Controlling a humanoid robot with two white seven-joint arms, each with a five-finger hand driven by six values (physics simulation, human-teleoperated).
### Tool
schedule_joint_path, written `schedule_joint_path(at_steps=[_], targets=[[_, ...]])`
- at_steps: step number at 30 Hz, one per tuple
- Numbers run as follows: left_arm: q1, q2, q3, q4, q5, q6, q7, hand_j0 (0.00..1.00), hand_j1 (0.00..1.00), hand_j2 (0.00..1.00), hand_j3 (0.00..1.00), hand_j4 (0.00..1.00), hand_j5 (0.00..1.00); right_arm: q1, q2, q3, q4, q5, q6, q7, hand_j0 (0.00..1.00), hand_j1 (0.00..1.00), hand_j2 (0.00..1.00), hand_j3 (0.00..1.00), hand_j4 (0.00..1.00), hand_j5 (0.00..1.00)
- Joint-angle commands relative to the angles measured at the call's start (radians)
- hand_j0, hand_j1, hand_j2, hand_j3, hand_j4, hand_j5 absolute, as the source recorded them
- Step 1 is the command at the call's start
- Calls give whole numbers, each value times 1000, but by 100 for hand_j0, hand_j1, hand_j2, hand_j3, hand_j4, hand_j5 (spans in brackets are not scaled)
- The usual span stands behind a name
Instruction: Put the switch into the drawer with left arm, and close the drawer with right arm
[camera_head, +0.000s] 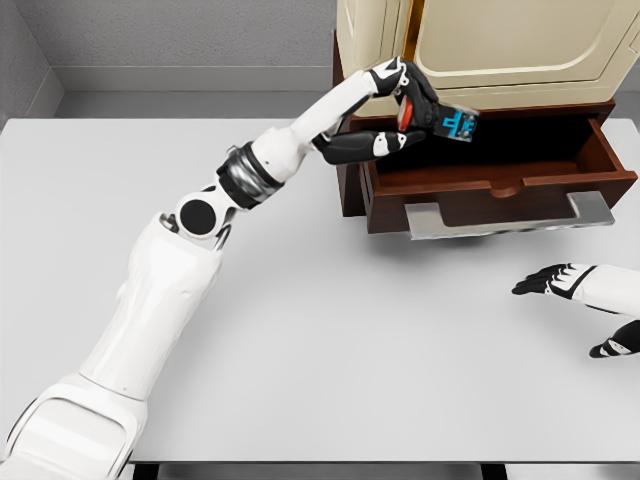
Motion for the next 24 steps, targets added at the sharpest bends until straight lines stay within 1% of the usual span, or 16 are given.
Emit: schedule_joint_path(at_steps=[1,4,11,13,17,21,23,24], targets=[[-3,0,-2,14,8,-1,9,23,23,23,23,23,23,0,-2,0,0,-7,2,0,100,100,100,100,100,100],[-8,0,-2,46,11,-1,9,23,23,23,23,23,23,0,-2,-1,0,-7,2,0,100,100,100,100,100,100],[-9,0,-6,46,19,-1,9,23,23,23,23,23,23,0,-2,-1,0,-7,2,1,100,100,100,100,100,100],[-9,0,-25,45,16,-1,38,23,23,23,23,23,23,0,-2,-1,0,-7,2,1,100,100,100,100,100,100],[-11,0,-25,46,13,-1,41,24,24,24,24,24,24,0,-2,-1,0,-7,2,9,100,100,100,100,100,100],[-11,0,-23,48,16,-1,40,38,38,38,38,38,38,0,-2,-1,0,-7,2,9,100,100,100,100,100,100],[-12,0,-22,48,17,-1,41,61,61,61,61,61,61,0,-2,-1,0,-7,2,9,100,100,100,100,100,100],[-12,0,-22,46,19,-1,41,70,70,70,70,70,70,0,-2,-1,0,-7,2,11,100,100,100,100,100,100]])
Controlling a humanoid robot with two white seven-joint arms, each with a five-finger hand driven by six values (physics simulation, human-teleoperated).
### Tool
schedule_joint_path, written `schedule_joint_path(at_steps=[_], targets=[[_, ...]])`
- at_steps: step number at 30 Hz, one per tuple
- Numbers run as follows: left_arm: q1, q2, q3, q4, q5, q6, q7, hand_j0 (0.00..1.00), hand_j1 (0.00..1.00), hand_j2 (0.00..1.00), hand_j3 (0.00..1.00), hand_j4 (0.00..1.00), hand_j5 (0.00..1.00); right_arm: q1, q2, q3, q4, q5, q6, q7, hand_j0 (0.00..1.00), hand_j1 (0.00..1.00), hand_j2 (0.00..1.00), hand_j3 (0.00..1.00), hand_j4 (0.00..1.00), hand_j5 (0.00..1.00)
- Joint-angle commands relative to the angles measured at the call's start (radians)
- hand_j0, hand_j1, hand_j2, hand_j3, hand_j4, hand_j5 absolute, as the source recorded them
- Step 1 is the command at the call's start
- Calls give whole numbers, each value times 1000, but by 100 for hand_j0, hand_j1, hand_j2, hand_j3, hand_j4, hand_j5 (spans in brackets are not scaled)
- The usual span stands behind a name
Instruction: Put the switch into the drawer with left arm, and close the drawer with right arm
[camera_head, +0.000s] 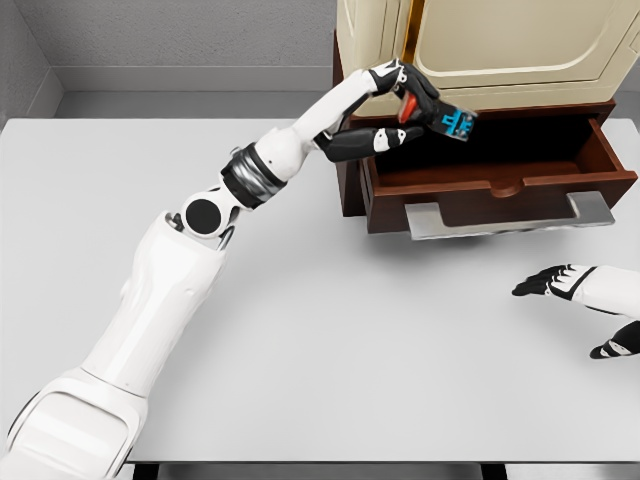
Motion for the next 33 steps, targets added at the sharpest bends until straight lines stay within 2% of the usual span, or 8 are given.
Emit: schedule_joint_path(at_steps=[1,9,12,15,22,26,30,33], targets=[[0,0,1,-2,11,1,2,73,73,73,73,73,73,0,-2,0,0,-7,2,1,100,100,100,100,100,100],[23,0,12,-24,28,1,0,84,84,84,84,84,84,0,-2,0,1,-7,2,7,100,100,100,100,100,100],[52,17,55,-113,258,1,-83,100,100,100,100,100,100,0,-2,0,1,-7,2,9,100,100,100,100,100,100],[75,264,70,-232,505,1,-195,100,100,100,100,100,100,0,-2,-2,1,-7,2,13,100,100,100,100,100,100],[248,632,124,-432,664,1,-195,100,100,100,100,100,100,0,-13,-2,0,-7,2,13,100,100,100,100,100,100],[249,779,13,-489,589,1,-195,100,100,100,100,100,100,-2,-47,-5,-2,-8,2,-2,82,82,82,82,82,82],[250,790,-14,-519,422,1,-195,100,100,100,100,100,100,-2,-73,-5,-3,-8,2,-57,57,57,57,57,57,57],[242,805,-31,-518,414,1,-195,100,100,100,100,100,100,-3,-76,-5,-3,-11,2,-100,47,47,47,47,47,47]])
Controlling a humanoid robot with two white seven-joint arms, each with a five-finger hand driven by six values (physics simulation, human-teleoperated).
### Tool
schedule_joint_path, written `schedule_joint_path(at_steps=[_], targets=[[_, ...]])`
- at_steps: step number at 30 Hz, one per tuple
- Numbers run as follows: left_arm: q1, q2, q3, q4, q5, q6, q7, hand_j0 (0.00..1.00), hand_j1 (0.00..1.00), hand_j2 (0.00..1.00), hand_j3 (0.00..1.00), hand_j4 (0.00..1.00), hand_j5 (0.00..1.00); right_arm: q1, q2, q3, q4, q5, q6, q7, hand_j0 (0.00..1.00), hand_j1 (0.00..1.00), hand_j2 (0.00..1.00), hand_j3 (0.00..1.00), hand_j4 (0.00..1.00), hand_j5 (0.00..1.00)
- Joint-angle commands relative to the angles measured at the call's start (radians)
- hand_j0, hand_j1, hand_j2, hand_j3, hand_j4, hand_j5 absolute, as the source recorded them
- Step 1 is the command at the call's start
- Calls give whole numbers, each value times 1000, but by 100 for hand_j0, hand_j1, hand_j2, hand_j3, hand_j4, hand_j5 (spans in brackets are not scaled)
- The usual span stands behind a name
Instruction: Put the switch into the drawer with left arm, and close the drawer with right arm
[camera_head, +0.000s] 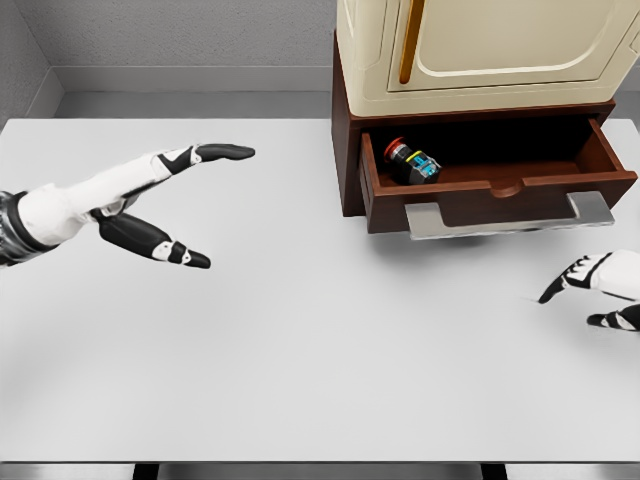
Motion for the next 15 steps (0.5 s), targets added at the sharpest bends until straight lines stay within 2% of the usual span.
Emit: schedule_joint_path(at_steps=[1,3,4,5,6,15], targets=[[2,17,-15,-16,-14,3,0,100,100,100,100,100,100,0,-9,-1,-2,-9,2,-40,43,43,43,43,43,43],[6,18,-15,-32,-8,3,0,100,100,100,100,100,100,-2,-9,-1,-2,-9,2,-58,37,37,37,37,37,37],[5,38,-9,-32,11,3,0,100,100,100,100,100,100,-2,-7,-1,-2,-9,2,-61,32,32,32,32,32,32],[-2,93,-7,-30,37,3,0,100,100,100,100,100,100,-3,-7,1,-4,-9,2,-76,29,29,29,29,29,29],[-2,112,-10,-27,43,3,0,100,100,100,100,100,100,-3,-7,1,-4,-9,2,-96,28,28,28,28,28,28],[-3,100,-15,-38,57,3,0,100,100,100,100,100,100,2,-1,4,-10,-9,2,-156,25,25,25,25,25,25]])
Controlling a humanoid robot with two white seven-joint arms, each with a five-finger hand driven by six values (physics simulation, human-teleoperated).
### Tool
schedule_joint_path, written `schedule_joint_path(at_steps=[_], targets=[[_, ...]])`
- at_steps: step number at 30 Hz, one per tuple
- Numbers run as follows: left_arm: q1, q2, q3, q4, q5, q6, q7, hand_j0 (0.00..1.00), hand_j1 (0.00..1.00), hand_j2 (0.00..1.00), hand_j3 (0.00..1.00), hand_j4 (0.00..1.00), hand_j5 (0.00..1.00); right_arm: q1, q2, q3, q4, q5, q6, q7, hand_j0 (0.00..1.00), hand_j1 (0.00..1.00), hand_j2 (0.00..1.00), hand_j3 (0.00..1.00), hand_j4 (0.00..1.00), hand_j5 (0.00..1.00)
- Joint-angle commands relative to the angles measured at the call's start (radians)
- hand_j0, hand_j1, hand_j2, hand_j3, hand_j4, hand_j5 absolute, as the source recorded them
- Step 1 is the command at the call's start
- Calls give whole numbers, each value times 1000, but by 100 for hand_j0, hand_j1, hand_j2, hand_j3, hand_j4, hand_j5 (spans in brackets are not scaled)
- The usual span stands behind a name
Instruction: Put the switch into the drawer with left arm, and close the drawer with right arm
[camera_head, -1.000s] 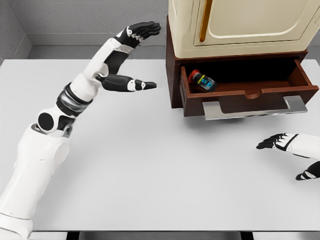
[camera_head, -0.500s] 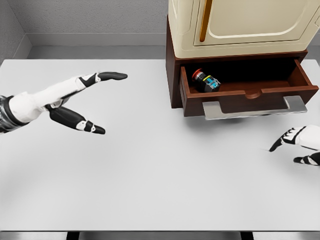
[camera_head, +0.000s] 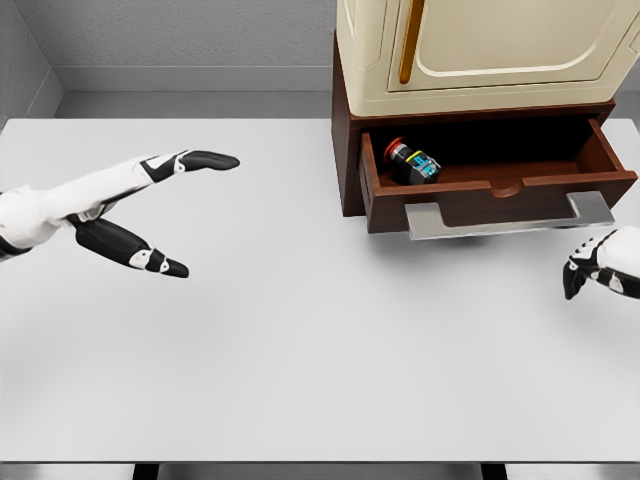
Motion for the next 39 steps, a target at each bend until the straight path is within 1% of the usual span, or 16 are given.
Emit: schedule_joint_path(at_steps=[1,3,9,11,19,27,32,37,38,39], targets=[[0,0,0,-4,13,3,0,100,100,100,100,100,100,0,-1,1,-3,-7,1,-11,25,25,25,25,25,25],[2,0,0,-10,13,3,0,100,100,100,100,100,100,0,-3,2,-3,-7,1,-31,25,25,25,25,25,25],[3,3,0,-19,21,3,0,100,100,100,100,100,100,-15,-6,1,-3,-7,1,-48,25,25,25,25,25,25],[6,9,0,-47,45,3,0,100,100,100,100,100,100,-28,-6,-1,-1,-8,1,-48,24,24,24,24,24,24],[12,12,-2,-47,45,3,0,100,100,100,100,100,100,-75,-6,-1,-1,-13,1,-48,22,22,22,22,22,22],[9,10,-2,-47,44,3,0,100,100,100,100,100,100,-104,2,-1,0,-13,1,-45,20,20,20,20,20,20],[11,10,-3,-47,44,3,0,100,100,100,100,100,100,-112,5,-1,2,-13,1,-34,20,20,20,20,20,20],[14,9,-5,-47,41,3,0,100,100,100,100,100,100,-106,-4,5,0,-10,1,1,21,21,21,21,21,21],[12,9,-5,-47,41,3,0,100,100,100,100,100,100,-98,-4,5,2,-11,1,35,21,21,21,21,21,21],[12,9,-5,-47,41,3,0,100,100,100,100,100,100,-97,-6,7,2,-10,1,42,21,21,21,21,21,21]])
